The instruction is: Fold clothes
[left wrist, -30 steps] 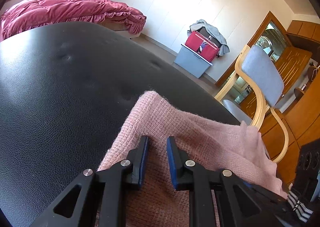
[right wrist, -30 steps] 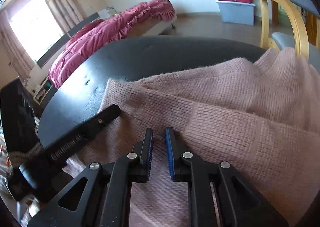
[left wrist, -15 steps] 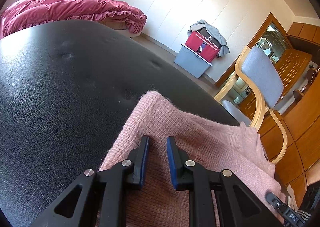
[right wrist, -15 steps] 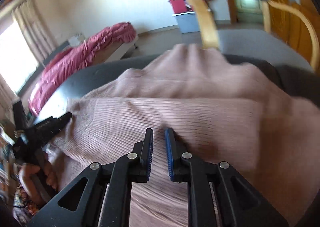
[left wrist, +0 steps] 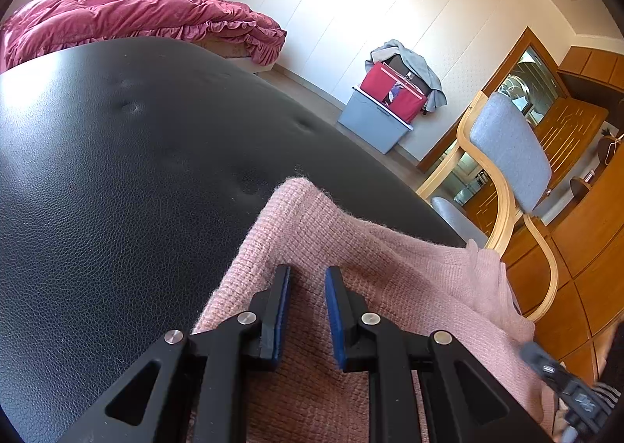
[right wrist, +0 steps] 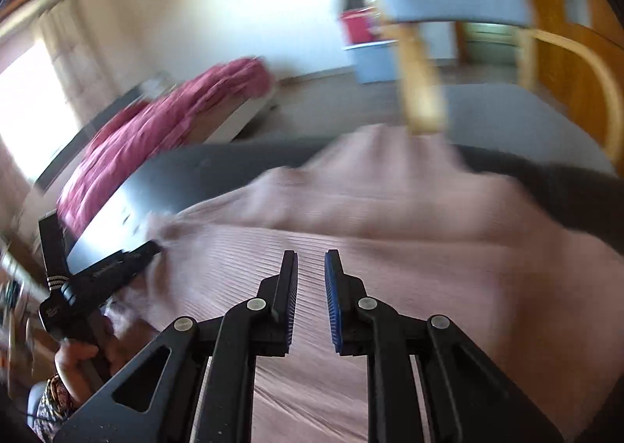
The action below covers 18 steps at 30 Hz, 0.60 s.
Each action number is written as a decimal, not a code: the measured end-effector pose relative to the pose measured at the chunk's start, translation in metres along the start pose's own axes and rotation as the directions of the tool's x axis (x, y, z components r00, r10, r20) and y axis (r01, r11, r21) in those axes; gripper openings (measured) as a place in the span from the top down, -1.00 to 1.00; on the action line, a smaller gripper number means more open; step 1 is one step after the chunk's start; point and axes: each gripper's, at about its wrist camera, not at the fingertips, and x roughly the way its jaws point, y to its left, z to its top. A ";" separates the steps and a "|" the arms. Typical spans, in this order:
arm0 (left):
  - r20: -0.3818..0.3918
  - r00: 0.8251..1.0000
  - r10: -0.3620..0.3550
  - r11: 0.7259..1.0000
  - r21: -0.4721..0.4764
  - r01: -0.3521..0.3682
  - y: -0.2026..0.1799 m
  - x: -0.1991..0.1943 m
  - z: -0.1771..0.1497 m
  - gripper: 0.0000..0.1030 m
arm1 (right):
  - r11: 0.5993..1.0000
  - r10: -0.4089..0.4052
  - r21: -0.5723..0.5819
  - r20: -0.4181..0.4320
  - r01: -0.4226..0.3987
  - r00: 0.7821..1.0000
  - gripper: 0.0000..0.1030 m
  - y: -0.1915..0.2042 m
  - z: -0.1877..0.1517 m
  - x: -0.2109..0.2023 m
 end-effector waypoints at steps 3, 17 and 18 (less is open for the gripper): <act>0.000 1.000 -0.007 1.000 -0.005 0.007 0.002 0.000 0.000 0.65 | 1.000 0.002 -0.025 -0.061 -0.004 0.998 0.69 0.018 0.005 0.036; -0.001 1.000 -0.004 1.000 -0.001 0.004 0.003 -0.001 -0.001 0.65 | 0.948 -0.208 0.254 0.042 0.191 0.977 0.63 -0.110 -0.031 -0.048; -0.001 1.000 -0.008 1.000 -0.005 0.008 0.004 -0.001 -0.001 0.65 | 0.946 -0.226 0.248 0.050 0.207 0.973 0.49 -0.107 -0.033 -0.056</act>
